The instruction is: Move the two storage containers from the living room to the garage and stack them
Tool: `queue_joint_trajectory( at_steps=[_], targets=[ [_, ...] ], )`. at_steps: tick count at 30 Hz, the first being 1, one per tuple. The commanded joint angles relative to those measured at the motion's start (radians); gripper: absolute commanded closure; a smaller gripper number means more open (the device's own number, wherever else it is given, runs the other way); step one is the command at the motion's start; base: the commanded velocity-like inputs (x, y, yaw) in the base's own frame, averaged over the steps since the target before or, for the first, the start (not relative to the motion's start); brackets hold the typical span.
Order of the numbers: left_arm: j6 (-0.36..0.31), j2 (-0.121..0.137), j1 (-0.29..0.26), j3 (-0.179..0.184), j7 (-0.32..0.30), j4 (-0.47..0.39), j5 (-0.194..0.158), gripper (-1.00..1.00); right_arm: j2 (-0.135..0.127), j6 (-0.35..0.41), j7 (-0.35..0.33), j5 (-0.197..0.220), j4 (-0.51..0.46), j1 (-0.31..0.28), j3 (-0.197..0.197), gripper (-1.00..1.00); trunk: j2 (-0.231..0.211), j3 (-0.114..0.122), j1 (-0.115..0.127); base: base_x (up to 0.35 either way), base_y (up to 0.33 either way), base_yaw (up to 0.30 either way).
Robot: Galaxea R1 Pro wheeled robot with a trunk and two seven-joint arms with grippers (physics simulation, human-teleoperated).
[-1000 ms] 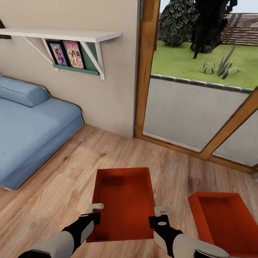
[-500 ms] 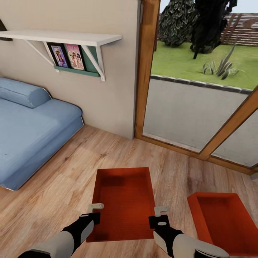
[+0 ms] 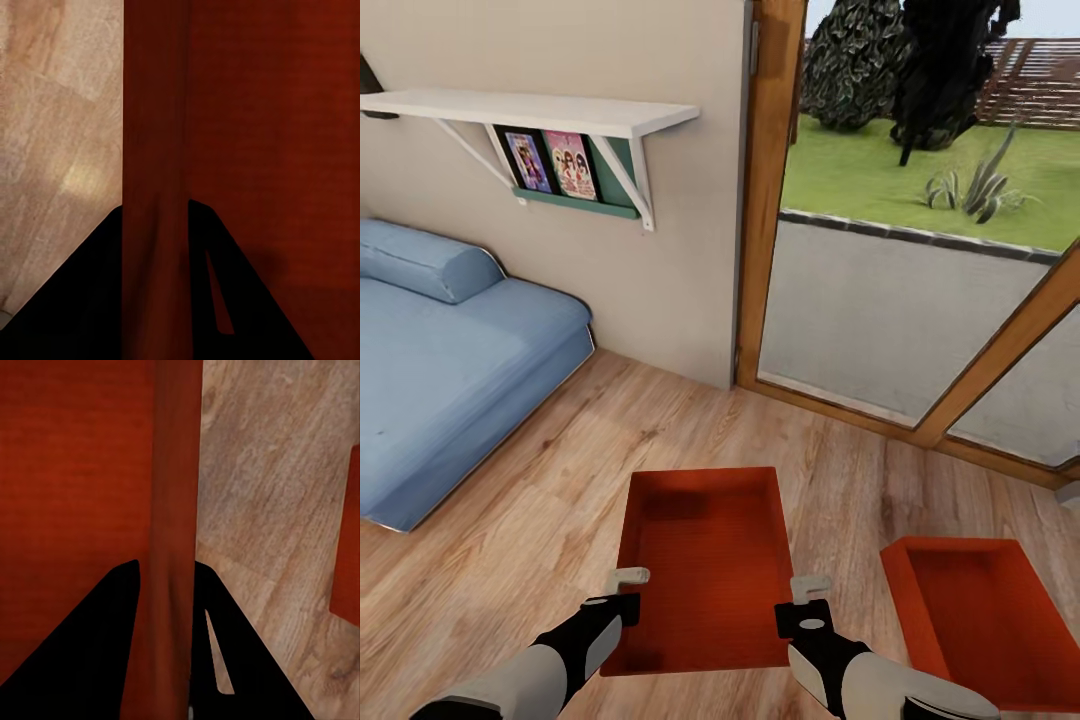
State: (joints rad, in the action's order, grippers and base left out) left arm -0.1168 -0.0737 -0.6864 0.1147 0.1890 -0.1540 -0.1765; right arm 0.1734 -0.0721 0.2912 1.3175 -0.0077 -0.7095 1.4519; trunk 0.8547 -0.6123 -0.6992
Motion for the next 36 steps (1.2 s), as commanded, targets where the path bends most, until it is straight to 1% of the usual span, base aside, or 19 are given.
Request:
queue_joint_trajectory(
  at_steps=[1, 31, 36],
  targets=[
    [-0.007, 0.001, 0.001, 0.0, 0.012, 0.002, -0.003, 1.0, 0.001, -0.03, 0.006, 0.0, 0.0, -0.001, 0.001, 1.0, -0.007, 0.002, 0.004, 0.0, 0.0, 0.0],
    [-0.006, 0.002, 0.001, 0.0, 0.012, 0.002, -0.003, 1.0, 0.001, -0.03, 0.006, 0.0, 0.0, -0.001, 0.001, 1.0, -0.217, 0.096, 0.119, 0.0, 0.0, 0.0],
    [-0.006, 0.001, 0.001, 0.0, 0.013, -0.002, -0.003, 1.0, 0.001, -0.032, 0.009, 0.0, 0.0, -0.001, -0.002, 1.0, -0.217, 0.097, 0.119, 0.0, 0.0, 0.0]
  ],
)
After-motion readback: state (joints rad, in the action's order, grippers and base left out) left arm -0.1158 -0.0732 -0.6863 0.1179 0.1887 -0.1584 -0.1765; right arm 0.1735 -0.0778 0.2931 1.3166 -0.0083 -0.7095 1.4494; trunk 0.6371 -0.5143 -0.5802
